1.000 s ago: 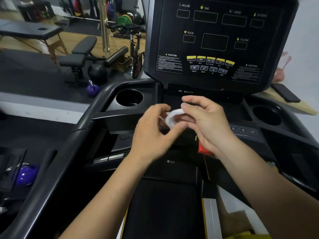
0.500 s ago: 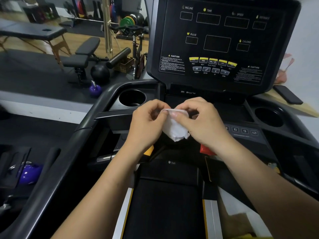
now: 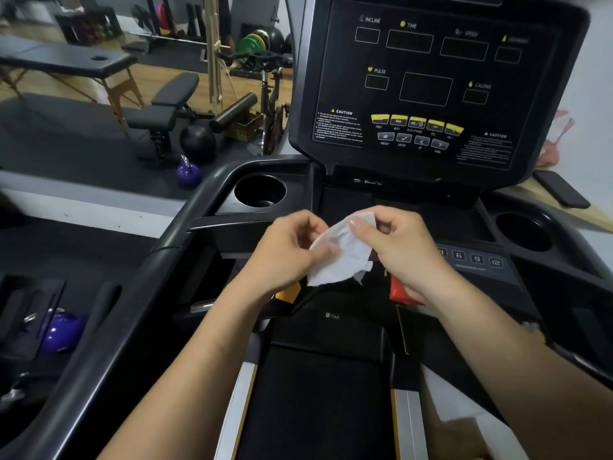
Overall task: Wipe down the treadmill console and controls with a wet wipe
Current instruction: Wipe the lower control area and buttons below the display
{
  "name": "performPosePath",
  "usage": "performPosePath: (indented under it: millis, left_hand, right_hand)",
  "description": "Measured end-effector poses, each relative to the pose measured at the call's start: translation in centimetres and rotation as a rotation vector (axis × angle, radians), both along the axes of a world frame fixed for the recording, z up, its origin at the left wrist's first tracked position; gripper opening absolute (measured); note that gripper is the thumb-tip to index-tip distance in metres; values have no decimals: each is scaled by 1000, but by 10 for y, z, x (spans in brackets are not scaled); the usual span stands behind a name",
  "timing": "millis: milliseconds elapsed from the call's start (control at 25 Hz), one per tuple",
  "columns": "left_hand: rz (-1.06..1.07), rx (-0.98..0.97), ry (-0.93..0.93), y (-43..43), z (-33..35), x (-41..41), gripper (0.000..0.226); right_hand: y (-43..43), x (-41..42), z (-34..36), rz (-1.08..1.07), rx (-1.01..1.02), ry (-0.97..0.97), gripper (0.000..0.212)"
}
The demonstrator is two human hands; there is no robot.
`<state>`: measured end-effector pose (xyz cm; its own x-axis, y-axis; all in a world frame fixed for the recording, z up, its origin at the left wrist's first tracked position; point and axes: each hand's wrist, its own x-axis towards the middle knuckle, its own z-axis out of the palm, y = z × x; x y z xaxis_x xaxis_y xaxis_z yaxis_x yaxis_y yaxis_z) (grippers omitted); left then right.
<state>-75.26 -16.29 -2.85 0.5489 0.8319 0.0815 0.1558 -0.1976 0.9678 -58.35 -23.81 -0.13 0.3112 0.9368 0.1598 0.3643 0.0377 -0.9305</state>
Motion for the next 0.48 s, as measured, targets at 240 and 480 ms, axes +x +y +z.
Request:
performPosePath:
  millis: [240, 480]
  left_hand:
    - [11, -71, 4, 13, 0, -13, 20]
    - [429, 343, 143, 11, -5, -4, 27]
  right_hand:
    - [-2, 8, -3, -58, -24, 209, 14]
    - [4, 11, -19, -107, -24, 146, 16]
